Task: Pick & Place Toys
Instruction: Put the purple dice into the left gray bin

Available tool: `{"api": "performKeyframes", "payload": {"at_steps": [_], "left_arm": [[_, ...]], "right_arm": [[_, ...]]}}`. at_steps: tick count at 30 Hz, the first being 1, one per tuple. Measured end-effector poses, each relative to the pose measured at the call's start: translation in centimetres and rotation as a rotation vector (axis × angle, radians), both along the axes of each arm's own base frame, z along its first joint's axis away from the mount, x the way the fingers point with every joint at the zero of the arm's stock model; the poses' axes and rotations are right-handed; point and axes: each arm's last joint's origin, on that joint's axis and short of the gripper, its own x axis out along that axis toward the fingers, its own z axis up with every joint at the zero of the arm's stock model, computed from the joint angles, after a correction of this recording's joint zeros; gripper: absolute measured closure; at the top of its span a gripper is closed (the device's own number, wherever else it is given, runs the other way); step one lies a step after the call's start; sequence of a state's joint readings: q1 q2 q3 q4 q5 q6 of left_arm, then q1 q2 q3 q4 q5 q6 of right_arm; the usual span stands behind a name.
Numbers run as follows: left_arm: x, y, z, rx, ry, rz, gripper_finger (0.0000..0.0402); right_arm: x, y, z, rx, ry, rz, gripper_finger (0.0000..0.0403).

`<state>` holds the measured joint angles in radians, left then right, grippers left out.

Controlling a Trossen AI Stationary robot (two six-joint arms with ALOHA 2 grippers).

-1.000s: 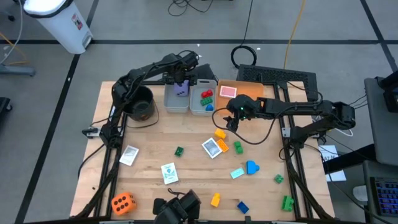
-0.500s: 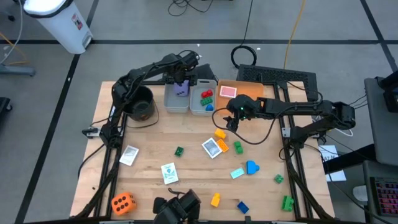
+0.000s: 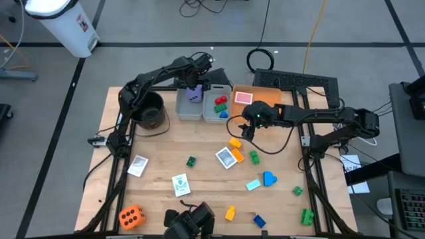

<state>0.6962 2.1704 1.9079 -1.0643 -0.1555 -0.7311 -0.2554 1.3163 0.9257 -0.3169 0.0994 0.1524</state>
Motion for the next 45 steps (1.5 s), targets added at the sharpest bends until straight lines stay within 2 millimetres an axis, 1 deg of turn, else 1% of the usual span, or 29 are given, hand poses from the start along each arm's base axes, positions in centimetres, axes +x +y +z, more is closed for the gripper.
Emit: {"api": "performKeyframes", "payload": {"at_steps": [14,21,29,45], "left_arm": [[-0.1,0.1,0.1,0.018,0.015,-0.02,0.0002],[0.4,-0.6,0.2,0.019,0.017,-0.046,0.0002],[0.8,-1.1,0.2,0.076,0.066,-0.036,0.0002],[1.0,-0.9,0.3,0.085,0.041,-0.056,0.0002]], "right_arm": [[0.0,0.0,0.0,0.0,-0.001,0.0,0.0161],[0.0,0.0,0.0,-0.002,-0.006,0.0,0.0161],[0.0,0.0,0.0,-0.001,-0.006,0.0,0.0161],[0.0,0.0,0.0,0.01,-0.01,-0.013,0.0161]]}}
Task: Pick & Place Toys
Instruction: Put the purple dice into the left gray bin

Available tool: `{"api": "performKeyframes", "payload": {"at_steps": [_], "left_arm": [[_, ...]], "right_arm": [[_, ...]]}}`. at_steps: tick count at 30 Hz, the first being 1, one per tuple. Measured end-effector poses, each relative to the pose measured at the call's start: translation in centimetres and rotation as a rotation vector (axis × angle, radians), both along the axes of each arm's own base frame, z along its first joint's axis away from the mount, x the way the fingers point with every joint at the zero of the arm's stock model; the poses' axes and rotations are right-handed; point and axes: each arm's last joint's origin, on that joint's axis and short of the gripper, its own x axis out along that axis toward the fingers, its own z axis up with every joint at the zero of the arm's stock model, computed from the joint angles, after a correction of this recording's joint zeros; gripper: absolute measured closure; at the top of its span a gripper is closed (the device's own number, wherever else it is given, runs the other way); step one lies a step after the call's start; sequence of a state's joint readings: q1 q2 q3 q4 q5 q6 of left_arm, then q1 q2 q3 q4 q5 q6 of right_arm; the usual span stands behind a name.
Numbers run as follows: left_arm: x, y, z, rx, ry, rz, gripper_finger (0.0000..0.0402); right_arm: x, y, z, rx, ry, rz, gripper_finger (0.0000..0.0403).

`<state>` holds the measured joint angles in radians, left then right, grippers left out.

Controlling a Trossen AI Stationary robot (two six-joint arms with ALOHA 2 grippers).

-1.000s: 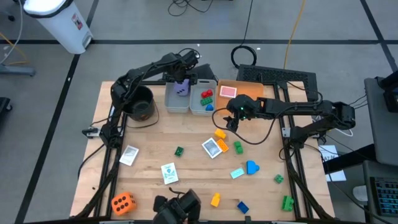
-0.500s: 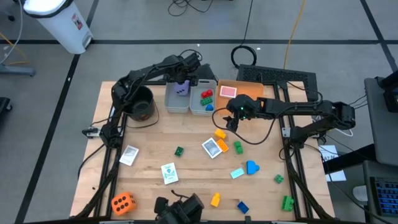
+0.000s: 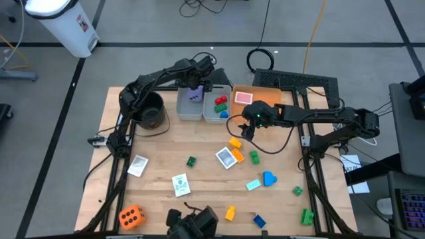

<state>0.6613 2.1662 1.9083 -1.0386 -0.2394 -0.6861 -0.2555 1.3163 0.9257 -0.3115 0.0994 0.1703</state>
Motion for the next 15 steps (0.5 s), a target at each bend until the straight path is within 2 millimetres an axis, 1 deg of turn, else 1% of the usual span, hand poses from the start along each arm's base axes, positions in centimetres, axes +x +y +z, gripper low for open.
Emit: {"api": "performKeyframes", "payload": {"at_steps": [9,15], "left_arm": [[0.14,-0.29,-0.02,0.002,0.028,-0.061,0.0002],[0.02,-0.21,-0.03,-0.006,0.03,-0.065,0.0002]], "right_arm": [[0.0,-0.01,0.0,0.0,0.0,-0.001,0.0161],[0.0,0.0,0.0,0.001,0.0,-0.001,0.0161]]}}
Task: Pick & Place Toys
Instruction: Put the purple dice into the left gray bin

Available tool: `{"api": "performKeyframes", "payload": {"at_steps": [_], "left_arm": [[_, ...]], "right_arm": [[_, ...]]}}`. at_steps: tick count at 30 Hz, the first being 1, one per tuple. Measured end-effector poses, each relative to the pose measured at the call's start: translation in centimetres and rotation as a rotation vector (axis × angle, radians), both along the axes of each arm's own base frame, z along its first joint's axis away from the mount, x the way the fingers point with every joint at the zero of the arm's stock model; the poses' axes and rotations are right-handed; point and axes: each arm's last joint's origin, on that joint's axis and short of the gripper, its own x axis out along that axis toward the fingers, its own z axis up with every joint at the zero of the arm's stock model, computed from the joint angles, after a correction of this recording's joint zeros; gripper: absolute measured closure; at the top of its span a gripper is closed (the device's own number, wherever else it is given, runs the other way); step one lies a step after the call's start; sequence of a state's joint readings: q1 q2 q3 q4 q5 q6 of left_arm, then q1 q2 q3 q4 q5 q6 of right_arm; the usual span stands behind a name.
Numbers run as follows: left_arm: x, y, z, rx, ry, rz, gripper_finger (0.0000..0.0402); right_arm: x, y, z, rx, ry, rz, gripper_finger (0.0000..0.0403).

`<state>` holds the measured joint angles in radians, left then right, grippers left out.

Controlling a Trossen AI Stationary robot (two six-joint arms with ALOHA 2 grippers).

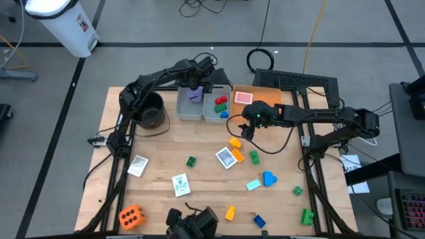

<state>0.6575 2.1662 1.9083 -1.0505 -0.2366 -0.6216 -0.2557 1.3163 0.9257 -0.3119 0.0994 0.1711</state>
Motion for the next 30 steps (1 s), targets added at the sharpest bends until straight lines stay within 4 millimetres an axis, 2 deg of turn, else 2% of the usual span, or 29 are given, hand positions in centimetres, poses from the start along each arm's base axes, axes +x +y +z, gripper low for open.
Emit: {"api": "performKeyframes", "payload": {"at_steps": [7,15,23,30], "left_arm": [[-0.5,0.2,-0.1,-0.015,0.03,-0.014,0.0002],[-1.1,-0.5,-2.3,-0.062,0.081,-0.009,0.0002],[-0.6,-0.4,-2.3,-0.025,0.052,-0.009,0.0003],[-0.7,-0.3,-2.1,-0.022,0.047,-0.009,0.0039]], "right_arm": [[0.0,0.0,0.0,0.0,0.0,0.0,0.0161],[0.0,0.0,0.0,0.015,-0.006,-0.016,0.0161],[0.0,0.0,0.0,0.023,-0.009,-0.024,0.0161],[0.0,0.0,0.0,0.039,-0.016,-0.042,0.0161]]}}
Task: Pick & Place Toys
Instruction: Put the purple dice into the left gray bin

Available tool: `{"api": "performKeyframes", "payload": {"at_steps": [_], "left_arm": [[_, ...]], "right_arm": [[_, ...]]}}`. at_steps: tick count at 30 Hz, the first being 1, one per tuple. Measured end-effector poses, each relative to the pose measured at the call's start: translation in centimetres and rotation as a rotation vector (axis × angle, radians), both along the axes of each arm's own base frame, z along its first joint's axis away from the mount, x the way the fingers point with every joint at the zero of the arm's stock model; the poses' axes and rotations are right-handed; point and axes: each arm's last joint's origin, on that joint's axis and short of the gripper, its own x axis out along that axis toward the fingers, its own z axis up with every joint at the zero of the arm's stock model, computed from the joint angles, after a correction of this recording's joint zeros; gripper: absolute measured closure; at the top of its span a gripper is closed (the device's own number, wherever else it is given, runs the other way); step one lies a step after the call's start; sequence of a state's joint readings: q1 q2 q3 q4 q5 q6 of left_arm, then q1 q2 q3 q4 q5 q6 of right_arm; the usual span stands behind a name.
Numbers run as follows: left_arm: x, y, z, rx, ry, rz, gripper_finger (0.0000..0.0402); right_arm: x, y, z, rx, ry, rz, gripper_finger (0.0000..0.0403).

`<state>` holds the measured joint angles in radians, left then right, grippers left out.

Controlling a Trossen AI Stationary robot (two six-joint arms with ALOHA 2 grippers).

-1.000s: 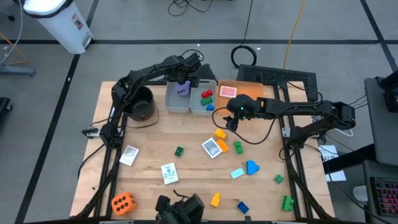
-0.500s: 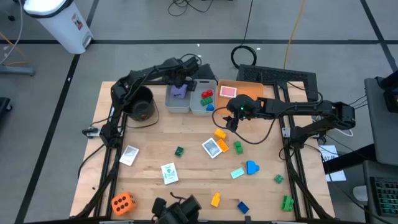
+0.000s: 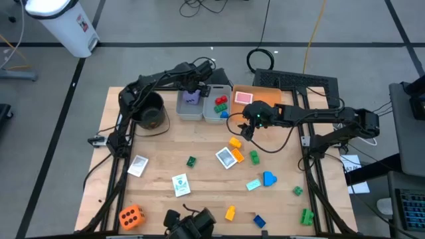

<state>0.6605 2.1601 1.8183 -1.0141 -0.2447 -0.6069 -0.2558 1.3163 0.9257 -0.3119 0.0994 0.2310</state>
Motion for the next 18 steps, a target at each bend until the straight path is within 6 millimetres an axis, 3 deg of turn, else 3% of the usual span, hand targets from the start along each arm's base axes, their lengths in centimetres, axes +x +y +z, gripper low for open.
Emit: {"api": "performKeyframes", "payload": {"at_steps": [8,18], "left_arm": [[-0.2,-0.1,0.9,0.009,-0.023,-0.005,0.0007],[-0.7,-0.5,3.7,0.101,-0.044,-0.03,0.0014]], "right_arm": [[0.0,0.0,0.0,-0.003,0.001,0.003,0.0161],[0.1,0.0,0.2,-0.01,-0.019,0.005,0.0161]]}}
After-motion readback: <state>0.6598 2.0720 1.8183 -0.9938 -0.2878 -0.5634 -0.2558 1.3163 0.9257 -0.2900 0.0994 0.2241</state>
